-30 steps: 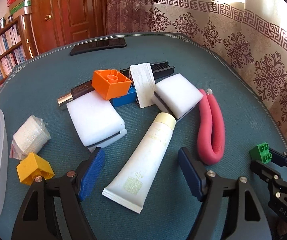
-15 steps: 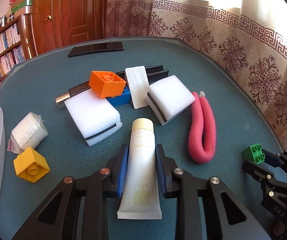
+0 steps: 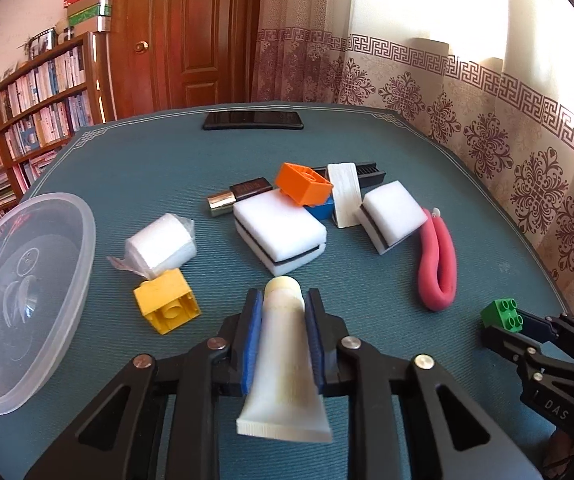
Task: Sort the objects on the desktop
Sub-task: 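Grasp the white lotion tube with the left gripper and lift it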
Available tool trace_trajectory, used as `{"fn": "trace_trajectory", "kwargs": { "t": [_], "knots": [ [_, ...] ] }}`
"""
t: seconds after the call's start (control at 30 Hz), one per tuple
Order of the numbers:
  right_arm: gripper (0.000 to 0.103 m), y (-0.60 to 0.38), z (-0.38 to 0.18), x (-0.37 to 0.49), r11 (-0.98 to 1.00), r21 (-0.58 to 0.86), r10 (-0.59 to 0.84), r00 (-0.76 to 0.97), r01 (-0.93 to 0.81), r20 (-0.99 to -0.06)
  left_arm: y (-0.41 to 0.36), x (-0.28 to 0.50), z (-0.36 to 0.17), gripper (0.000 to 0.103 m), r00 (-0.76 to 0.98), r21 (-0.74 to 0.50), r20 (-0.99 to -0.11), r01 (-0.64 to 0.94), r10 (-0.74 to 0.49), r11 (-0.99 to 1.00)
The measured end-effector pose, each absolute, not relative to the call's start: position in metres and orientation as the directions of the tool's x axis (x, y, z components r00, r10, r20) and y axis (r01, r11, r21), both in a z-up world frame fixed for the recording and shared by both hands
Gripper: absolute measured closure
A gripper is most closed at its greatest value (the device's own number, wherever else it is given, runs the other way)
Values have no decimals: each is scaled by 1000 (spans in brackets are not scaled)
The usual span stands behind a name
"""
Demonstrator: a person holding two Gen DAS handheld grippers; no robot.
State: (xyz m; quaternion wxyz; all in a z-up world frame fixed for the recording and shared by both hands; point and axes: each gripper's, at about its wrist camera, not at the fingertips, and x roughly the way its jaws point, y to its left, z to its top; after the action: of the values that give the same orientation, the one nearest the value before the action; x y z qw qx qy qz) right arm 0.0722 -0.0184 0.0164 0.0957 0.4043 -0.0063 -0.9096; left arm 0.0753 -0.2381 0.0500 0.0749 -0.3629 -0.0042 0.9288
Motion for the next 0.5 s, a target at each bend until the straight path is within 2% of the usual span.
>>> {"fn": "trace_trajectory", "kwargs": {
  "t": [0.2, 0.4, 0.47, 0.5],
  "knots": [
    [64, -52, 22, 69, -971, 90, -217, -655, 222, -724, -268, 83, 58, 85, -754, -69, -647, -90, 113, -994],
    [64, -70, 18, 68, -969, 91, -220, -644, 228, -733, -293, 83, 45, 85, -717, -132, -681, -81, 150, -988],
    [64, -68, 15, 67, -972, 102, -217, -635, 213, -742, -296, 81, 40, 80, -694, -183, -693, -94, 196, -979],
    [64, -67, 14, 66, -973, 106, -214, -633, 204, -744, -296, 79, 38, 69, -684, -209, -695, -100, 219, -973]
  ]
}}
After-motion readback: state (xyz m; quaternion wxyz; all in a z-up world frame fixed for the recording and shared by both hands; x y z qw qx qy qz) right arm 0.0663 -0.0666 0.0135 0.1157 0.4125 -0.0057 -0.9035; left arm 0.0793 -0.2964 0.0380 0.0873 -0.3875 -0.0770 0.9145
